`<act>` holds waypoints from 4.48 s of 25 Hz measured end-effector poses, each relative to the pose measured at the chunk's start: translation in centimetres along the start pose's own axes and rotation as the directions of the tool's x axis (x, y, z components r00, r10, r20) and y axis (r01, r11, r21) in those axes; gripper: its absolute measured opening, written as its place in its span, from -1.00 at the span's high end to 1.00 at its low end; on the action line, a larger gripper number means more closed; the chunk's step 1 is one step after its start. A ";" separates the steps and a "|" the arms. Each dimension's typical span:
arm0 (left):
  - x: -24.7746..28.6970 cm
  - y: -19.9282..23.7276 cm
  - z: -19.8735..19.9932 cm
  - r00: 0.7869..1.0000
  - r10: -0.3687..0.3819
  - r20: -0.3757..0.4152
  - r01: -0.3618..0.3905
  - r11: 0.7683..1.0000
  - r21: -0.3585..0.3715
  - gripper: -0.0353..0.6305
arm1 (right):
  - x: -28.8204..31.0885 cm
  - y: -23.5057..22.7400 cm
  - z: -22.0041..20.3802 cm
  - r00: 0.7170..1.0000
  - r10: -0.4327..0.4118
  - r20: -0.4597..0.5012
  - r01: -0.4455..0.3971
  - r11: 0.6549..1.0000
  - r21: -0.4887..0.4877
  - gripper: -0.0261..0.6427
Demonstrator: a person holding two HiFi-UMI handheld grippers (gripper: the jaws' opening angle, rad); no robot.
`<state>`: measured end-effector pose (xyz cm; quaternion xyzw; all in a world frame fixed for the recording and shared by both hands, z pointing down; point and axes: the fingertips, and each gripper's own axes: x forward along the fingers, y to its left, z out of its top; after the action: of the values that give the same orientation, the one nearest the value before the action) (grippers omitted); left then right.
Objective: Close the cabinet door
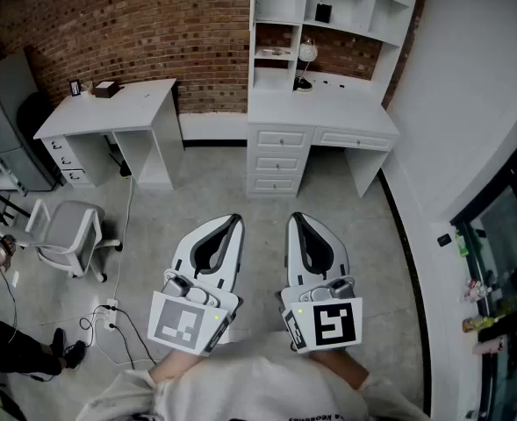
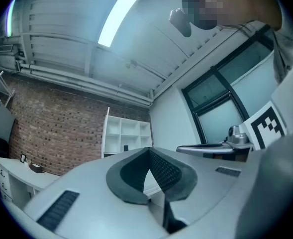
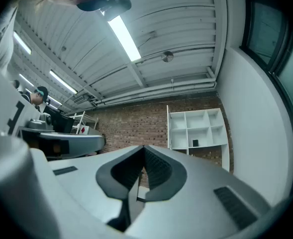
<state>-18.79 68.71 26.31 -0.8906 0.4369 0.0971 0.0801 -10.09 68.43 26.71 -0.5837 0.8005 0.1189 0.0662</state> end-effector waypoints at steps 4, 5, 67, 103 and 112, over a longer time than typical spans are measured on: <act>-1.0 0.6 -0.1 1.000 0.001 -0.002 -0.001 1.000 -0.008 0.87 | -0.2 1.0 0.2 1.000 -0.004 0.001 0.004 1.000 -0.007 0.87; -1.0 0.7 -0.2 1.000 0.003 -0.002 -0.003 1.000 -0.010 0.87 | -0.1 1.1 0.1 1.000 -0.003 0.001 0.003 1.000 -0.010 0.87; 35.1 20.8 -10.8 0.998 0.061 -0.005 -0.061 0.998 0.011 0.87 | 36.3 -17.9 -11.0 0.998 0.057 0.029 -0.057 0.998 0.008 0.86; 53.8 39.5 -16.4 0.994 -0.105 -0.012 0.105 0.994 0.014 0.87 | 61.7 -21.9 -17.9 0.997 -0.058 0.044 0.057 0.998 0.029 0.86; 58.9 42.3 -18.1 0.997 -0.071 -0.005 0.071 0.997 0.017 0.87 | 67.2 -24.5 -20.2 0.999 -0.014 0.051 0.012 0.999 0.041 0.86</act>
<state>-15.19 -5.90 27.13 -0.9051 0.4059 0.0886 0.0903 -6.95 -5.82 26.95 -0.5843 0.7969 0.1169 0.0995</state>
